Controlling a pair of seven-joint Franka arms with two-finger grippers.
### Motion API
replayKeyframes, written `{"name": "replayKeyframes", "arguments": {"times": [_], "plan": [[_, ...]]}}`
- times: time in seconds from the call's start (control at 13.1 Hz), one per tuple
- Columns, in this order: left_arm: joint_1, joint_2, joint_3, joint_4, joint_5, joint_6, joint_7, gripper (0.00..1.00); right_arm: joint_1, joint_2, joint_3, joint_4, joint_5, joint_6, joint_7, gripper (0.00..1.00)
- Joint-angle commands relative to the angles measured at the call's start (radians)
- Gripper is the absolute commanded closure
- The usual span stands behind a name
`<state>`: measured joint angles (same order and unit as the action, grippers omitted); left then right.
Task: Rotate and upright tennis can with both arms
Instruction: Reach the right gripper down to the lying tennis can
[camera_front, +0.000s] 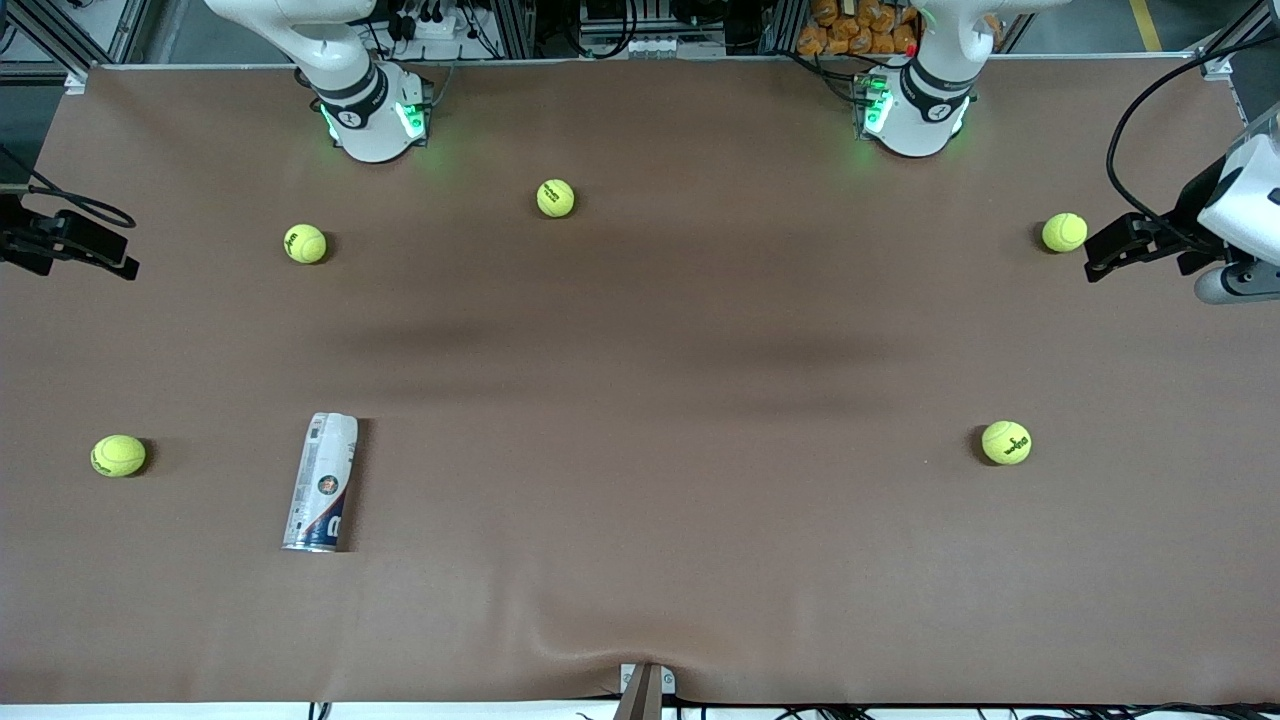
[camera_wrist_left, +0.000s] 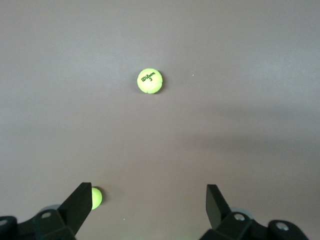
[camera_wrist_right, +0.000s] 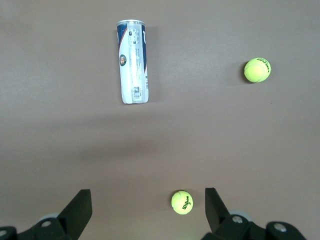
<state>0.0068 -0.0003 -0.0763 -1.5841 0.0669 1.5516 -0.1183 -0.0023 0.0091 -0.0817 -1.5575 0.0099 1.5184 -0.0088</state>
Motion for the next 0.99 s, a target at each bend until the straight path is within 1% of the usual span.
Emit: {"name": "replayKeyframes", "arguments": {"times": [0.0, 0.3, 0.38, 0.46, 0.69, 0.76, 0.91], "plan": [[-0.004, -0.016, -0.002, 0.029, 0.024, -0.039, 0.011, 0.00, -0.004, -0.020, 0.002, -0.019, 0.008, 0.003, 0.007, 0.00], [-0.001, -0.023, -0.025, 0.047, 0.013, -0.044, 0.009, 0.00, -0.005, -0.014, 0.000, -0.019, 0.008, 0.006, 0.007, 0.00], [0.002, -0.024, -0.026, 0.044, 0.002, -0.057, 0.012, 0.00, -0.005, 0.006, 0.000, -0.021, 0.007, 0.011, 0.006, 0.00], [0.004, -0.024, -0.025, 0.044, -0.019, -0.058, 0.012, 0.00, -0.007, 0.049, 0.000, -0.021, 0.007, 0.011, 0.006, 0.00], [0.005, -0.038, -0.025, 0.035, -0.024, -0.059, 0.012, 0.00, 0.008, 0.184, 0.003, -0.019, 0.007, 0.058, 0.006, 0.00], [0.004, -0.038, -0.025, 0.036, -0.024, -0.059, 0.012, 0.00, 0.018, 0.233, 0.007, -0.019, 0.008, 0.092, 0.006, 0.00], [0.002, -0.038, -0.025, 0.036, -0.024, -0.061, 0.017, 0.00, 0.060, 0.323, 0.005, -0.019, 0.008, 0.201, 0.006, 0.00]]}}
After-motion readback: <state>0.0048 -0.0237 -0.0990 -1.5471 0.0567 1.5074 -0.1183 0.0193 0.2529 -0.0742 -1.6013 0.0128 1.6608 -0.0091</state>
